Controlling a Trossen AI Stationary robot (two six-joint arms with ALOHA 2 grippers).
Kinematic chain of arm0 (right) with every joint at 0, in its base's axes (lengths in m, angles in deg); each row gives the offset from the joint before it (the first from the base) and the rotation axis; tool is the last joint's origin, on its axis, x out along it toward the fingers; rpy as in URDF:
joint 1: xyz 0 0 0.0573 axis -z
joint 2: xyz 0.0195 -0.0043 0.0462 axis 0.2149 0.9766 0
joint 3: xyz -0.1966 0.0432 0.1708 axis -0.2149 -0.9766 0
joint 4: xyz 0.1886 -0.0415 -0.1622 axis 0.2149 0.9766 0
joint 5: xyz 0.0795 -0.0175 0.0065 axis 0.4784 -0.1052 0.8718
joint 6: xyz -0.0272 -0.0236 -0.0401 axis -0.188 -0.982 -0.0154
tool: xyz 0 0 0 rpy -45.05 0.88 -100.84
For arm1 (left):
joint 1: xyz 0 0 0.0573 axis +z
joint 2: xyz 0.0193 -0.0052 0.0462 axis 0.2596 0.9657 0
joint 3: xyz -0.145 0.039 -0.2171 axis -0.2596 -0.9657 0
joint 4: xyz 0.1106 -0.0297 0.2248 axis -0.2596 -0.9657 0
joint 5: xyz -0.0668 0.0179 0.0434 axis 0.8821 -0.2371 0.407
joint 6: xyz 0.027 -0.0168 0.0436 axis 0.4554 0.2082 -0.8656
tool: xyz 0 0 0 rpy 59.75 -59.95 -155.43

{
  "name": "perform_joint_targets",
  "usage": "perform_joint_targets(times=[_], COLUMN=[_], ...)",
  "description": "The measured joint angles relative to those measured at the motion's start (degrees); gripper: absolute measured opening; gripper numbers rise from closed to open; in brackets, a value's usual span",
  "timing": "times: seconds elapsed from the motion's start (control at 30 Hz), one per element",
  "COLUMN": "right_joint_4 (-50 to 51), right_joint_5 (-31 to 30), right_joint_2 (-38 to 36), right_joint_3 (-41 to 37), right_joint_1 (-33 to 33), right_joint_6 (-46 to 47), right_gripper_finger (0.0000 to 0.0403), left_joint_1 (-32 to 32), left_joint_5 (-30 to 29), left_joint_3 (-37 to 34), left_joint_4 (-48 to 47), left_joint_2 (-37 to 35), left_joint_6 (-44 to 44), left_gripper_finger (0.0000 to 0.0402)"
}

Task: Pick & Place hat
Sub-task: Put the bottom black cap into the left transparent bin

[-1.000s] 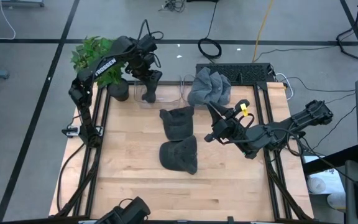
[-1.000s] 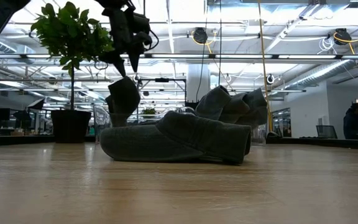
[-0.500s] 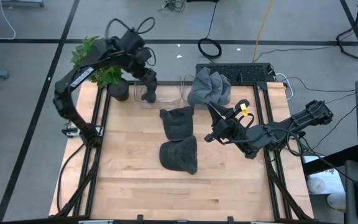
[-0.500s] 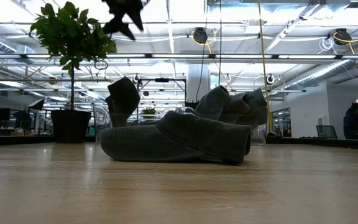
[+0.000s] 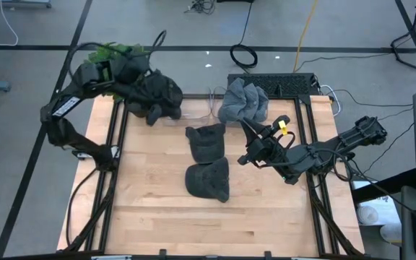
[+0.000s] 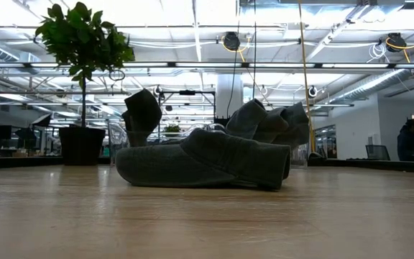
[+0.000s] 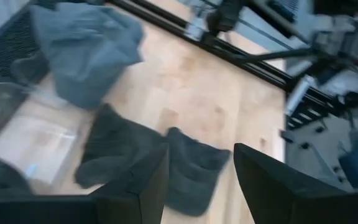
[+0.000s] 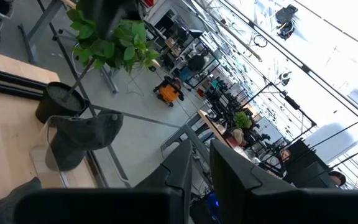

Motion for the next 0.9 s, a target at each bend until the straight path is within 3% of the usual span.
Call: perform_joint_targets(times=[0.4,0.9], right_joint_4=[0.0,0.0], right_joint_5=[-0.1,-0.4], right_joint_2=[0.0,0.0], right_joint_3=[0.0,0.0], right_joint_1=[0.0,0.0], right_joint_6=[3.5,6.3], right_gripper_finger=[0.0043,0.0043], left_joint_1=[-17.4,-31.3], left_joint_5=[-3.0,-6.2], left_joint_3=[0.0,0.0], left_joint_4=[0.0,-0.2], left_joint_2=[-0.6,-0.4], left_joint_6=[2.6,7.6], left_gripper_finger=[0.0167,0.0161])
